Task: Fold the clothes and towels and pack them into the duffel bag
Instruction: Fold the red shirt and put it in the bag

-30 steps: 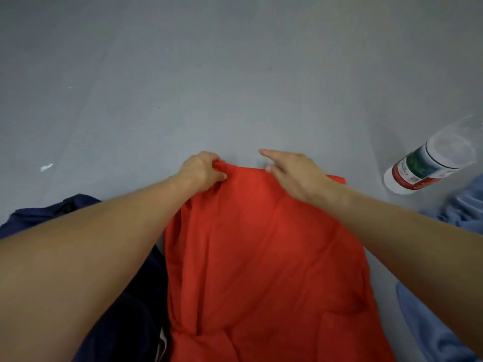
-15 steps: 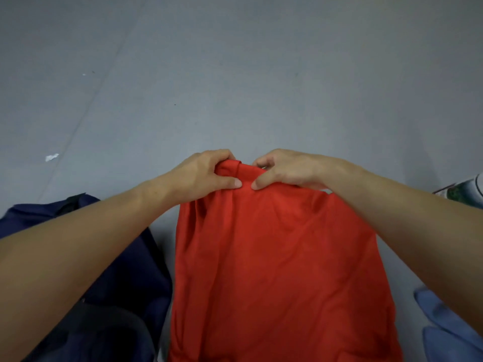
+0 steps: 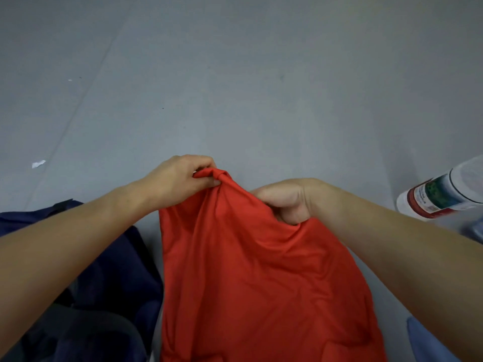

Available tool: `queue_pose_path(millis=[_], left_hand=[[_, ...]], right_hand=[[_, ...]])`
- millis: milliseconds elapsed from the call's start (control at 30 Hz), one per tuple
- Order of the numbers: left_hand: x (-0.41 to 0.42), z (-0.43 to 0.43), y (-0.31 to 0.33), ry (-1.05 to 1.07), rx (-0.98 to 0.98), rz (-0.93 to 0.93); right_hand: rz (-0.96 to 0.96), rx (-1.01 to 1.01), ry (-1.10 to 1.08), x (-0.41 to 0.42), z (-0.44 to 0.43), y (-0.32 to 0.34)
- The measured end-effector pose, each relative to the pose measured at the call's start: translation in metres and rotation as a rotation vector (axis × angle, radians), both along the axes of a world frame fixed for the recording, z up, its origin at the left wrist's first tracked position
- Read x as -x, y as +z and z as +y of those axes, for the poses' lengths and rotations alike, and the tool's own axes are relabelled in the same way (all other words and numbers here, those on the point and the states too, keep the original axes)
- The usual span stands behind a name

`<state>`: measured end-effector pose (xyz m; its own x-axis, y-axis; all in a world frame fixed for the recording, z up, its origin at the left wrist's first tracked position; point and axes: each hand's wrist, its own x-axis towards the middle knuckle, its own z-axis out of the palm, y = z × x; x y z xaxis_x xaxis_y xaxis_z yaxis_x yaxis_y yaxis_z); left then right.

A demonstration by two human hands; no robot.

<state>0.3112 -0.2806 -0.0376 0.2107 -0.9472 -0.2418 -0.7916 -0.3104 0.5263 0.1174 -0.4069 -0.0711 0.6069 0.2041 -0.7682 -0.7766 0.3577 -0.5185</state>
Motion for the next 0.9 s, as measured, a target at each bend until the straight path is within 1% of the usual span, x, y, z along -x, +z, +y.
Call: queue_pose_path(millis=[33, 67, 133, 200, 233, 267, 300, 333, 400, 433, 467, 500, 567, 600, 633, 733, 767, 833, 900], left_hand=[[0.0, 0.001, 0.0, -0.007, -0.028, 0.018], [0.0, 0.001, 0.0, 0.0, -0.055, 0.052], [-0.004, 0.001, 0.001, 0.033, -0.104, 0.126], [-0.007, 0.001, 0.003, 0.066, -0.141, 0.171], [-0.008, 0.0, 0.005, 0.087, -0.152, 0.203], [-0.009, -0.001, 0.007, 0.099, -0.162, 0.224], [-0.009, -0.003, 0.008, 0.102, -0.171, 0.219], [-0.009, -0.004, 0.01, 0.092, -0.179, 0.172], [-0.01, -0.007, 0.01, 0.031, -0.192, -0.028], [-0.01, -0.008, 0.01, -0.009, -0.197, -0.124], [-0.01, -0.009, 0.011, -0.035, -0.198, -0.177], [-0.01, -0.01, 0.011, -0.038, -0.208, -0.192], [-0.007, -0.014, 0.012, -0.011, -0.241, -0.219], [-0.007, -0.017, 0.012, 0.018, -0.265, -0.205], [-0.005, -0.018, 0.012, 0.059, -0.281, -0.146], [-0.004, -0.018, 0.015, 0.191, -0.299, 0.205], [-0.005, -0.017, 0.016, 0.235, -0.286, 0.293], [-0.007, -0.015, 0.02, 0.282, -0.227, 0.38], [-0.013, -0.015, 0.02, 0.332, -0.157, 0.367]], right_hand=[[-0.036, 0.102, 0.049, 0.0, -0.001, 0.003], [-0.083, 0.249, 0.104, 0.0, -0.003, 0.007], [-0.171, 0.598, 0.182, -0.001, -0.015, 0.017], [-0.251, 0.965, 0.196, -0.001, -0.032, 0.024], [-0.288, 1.118, 0.199, -0.001, -0.039, 0.025], [-0.323, 1.198, 0.178, 0.0, -0.045, 0.028], [-0.359, 1.203, 0.118, 0.0, -0.049, 0.03], [-0.391, 1.15, 0.02, 0.0, -0.051, 0.032], [-0.415, 0.998, -0.18, 0.001, -0.053, 0.037], [-0.416, 0.942, -0.233, 0.001, -0.054, 0.039], [-0.419, 0.926, -0.248, 0.002, -0.054, 0.041], [-0.425, 0.939, -0.245, 0.002, -0.053, 0.042], [-0.426, 1.01, -0.237, 0.001, -0.055, 0.042], [-0.423, 1.053, -0.228, 0.002, -0.056, 0.043], [-0.422, 1.106, -0.204, 0.003, -0.059, 0.043], [-0.4, 1.298, -0.053, 0.008, -0.07, 0.044], [-0.389, 1.336, -0.013, 0.01, -0.073, 0.043], [-0.373, 1.373, 0.024, 0.013, -0.079, 0.038], [-0.347, 1.417, 0.058, 0.018, -0.084, 0.029]])
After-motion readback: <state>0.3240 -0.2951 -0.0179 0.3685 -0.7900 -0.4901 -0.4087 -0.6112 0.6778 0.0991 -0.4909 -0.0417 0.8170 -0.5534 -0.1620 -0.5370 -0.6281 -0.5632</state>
